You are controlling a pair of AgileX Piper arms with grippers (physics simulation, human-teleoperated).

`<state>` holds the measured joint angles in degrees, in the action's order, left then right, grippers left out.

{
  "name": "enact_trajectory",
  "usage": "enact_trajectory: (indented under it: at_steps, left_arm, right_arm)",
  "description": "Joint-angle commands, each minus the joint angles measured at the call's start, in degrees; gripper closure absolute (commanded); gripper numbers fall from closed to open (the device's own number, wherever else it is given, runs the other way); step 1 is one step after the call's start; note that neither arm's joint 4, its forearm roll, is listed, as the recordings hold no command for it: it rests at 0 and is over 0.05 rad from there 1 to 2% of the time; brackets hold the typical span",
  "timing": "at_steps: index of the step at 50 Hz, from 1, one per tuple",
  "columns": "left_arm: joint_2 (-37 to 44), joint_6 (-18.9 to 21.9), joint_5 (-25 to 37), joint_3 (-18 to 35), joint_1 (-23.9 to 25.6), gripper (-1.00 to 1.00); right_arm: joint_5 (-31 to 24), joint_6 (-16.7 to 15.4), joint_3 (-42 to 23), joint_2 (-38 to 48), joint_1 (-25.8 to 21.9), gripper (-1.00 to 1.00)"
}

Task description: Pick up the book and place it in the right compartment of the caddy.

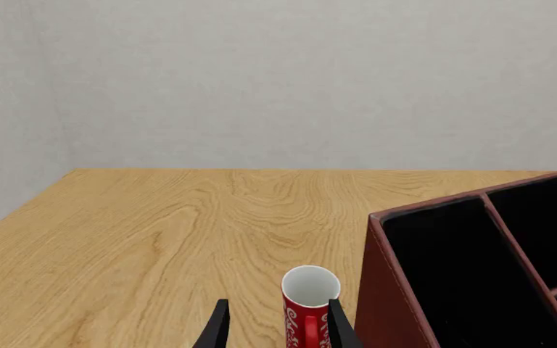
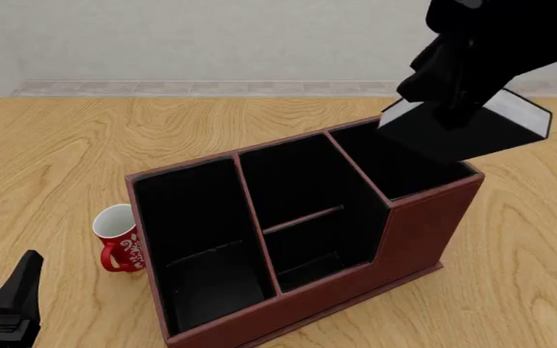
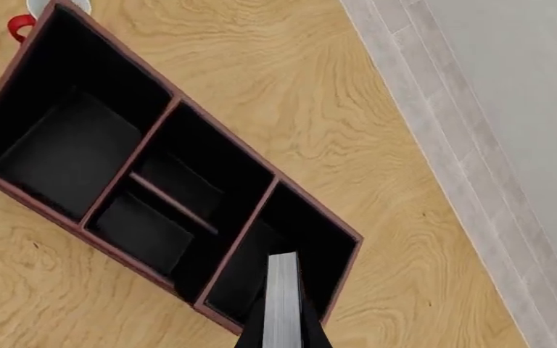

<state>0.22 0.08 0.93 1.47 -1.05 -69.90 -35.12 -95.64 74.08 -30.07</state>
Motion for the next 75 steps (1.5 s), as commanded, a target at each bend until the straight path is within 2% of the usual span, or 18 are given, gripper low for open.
enact_trajectory:
  at_steps: [1,28,40,75]
  left_arm:
    - [0.0,0.1,0.3,0.1,0.5,-1.00]
    - [0.0,0.0,0.3,0.1,0.5,-1.00]
    - [0.0,0.1,0.3,0.1,0.5,-1.00]
    - [0.0,0.0,0.3,0.1,0.5,-1.00]
  right_arm:
    - [0.0,-10.2,4.1,1.2,-0.5,1.00]
    - [0.0,-7.2,1.0,7.8,-1.9,1.00]
    - [0.0,-7.6,1.0,8.6,0.3,1.00]
    - [0.0,-4.4,1.1,9.5,2.3,1.00]
